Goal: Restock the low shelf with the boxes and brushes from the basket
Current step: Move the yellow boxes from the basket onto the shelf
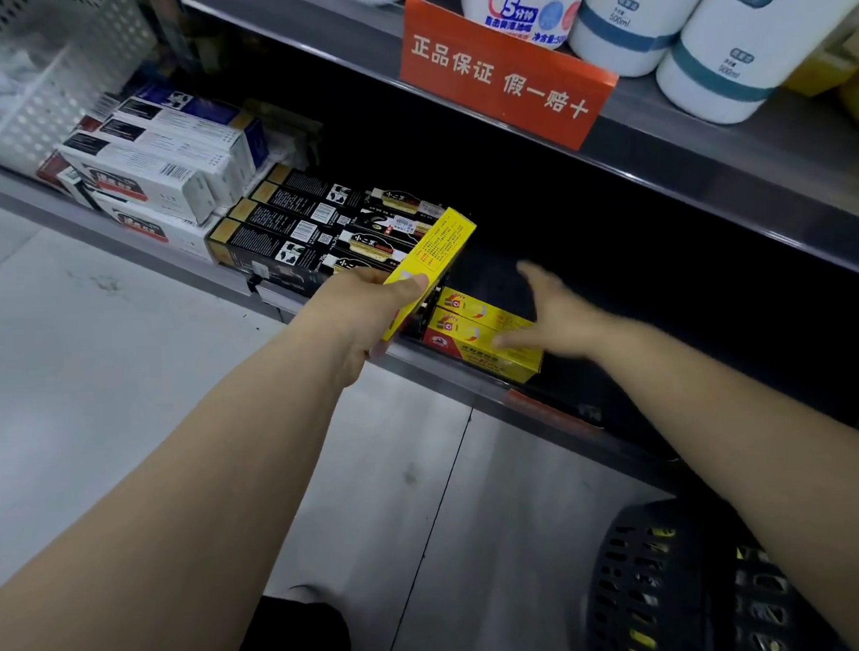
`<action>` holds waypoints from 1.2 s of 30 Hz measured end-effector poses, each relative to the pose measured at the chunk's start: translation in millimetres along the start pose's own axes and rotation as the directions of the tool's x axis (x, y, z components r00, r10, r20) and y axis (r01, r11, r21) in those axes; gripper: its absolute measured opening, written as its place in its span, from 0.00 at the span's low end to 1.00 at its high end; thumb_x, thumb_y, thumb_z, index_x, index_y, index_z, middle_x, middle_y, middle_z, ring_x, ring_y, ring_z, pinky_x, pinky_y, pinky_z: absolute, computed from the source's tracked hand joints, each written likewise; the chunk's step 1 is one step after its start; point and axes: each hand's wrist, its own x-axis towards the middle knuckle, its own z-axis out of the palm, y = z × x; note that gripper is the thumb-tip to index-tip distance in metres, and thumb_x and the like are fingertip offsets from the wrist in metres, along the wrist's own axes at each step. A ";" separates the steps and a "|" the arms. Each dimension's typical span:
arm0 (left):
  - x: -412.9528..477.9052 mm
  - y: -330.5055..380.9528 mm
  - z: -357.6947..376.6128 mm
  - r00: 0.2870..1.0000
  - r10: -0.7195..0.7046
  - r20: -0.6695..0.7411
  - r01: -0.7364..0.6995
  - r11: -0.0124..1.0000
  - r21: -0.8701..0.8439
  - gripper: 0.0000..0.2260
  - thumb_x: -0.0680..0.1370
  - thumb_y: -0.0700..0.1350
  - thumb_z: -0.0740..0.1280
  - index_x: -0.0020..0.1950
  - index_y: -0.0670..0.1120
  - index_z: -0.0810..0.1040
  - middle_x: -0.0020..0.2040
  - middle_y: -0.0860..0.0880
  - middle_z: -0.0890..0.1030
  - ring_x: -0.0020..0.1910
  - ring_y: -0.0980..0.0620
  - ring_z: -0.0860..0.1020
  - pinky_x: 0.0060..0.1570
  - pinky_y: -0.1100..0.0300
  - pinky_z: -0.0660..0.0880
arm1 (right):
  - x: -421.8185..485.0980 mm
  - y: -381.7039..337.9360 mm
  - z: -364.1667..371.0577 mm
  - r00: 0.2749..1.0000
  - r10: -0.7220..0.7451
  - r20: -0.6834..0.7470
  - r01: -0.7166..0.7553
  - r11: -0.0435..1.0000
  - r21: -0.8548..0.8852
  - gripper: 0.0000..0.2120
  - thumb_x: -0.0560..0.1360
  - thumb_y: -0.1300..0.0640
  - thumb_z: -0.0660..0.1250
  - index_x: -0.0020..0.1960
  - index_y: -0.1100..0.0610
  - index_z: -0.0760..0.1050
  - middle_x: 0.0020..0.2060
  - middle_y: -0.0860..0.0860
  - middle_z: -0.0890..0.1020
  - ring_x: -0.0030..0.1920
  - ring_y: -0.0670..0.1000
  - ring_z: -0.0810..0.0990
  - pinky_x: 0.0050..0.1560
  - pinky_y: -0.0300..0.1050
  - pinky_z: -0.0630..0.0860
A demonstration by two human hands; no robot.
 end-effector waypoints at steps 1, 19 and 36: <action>0.8 -0.7 -0.9 1.000 -0.004 0.002 0.004 1.000 0.008 0.23 0.75 0.50 0.69 0.67 0.44 0.71 0.54 0.43 0.79 0.46 0.47 0.76 0.37 0.59 0.71 | -5.2 -11.3 -12.3 0.995 -0.083 -0.059 0.088 0.993 0.081 0.54 0.63 0.47 0.77 0.77 0.51 0.45 0.76 0.54 0.52 0.75 0.54 0.53 0.73 0.49 0.55; -2.9 -3.4 5.4 0.962 0.252 0.104 -0.271 0.925 0.267 0.16 0.75 0.46 0.69 0.61 0.48 0.74 0.58 0.49 0.76 0.45 0.57 0.74 0.35 0.67 0.67 | 27.6 31.2 -13.4 0.972 0.129 -0.195 -0.175 0.954 -0.242 0.19 0.76 0.48 0.65 0.62 0.54 0.64 0.54 0.58 0.76 0.53 0.58 0.74 0.50 0.51 0.73; -39.6 3.9 38.3 0.909 0.258 0.328 -0.387 0.814 0.434 0.13 0.73 0.44 0.71 0.57 0.48 0.76 0.53 0.48 0.79 0.50 0.49 0.79 0.43 0.60 0.73 | -2.6 7.7 -10.9 0.982 0.183 0.034 -0.173 0.963 -0.206 0.36 0.75 0.56 0.67 0.76 0.57 0.51 0.72 0.61 0.61 0.68 0.60 0.67 0.65 0.47 0.67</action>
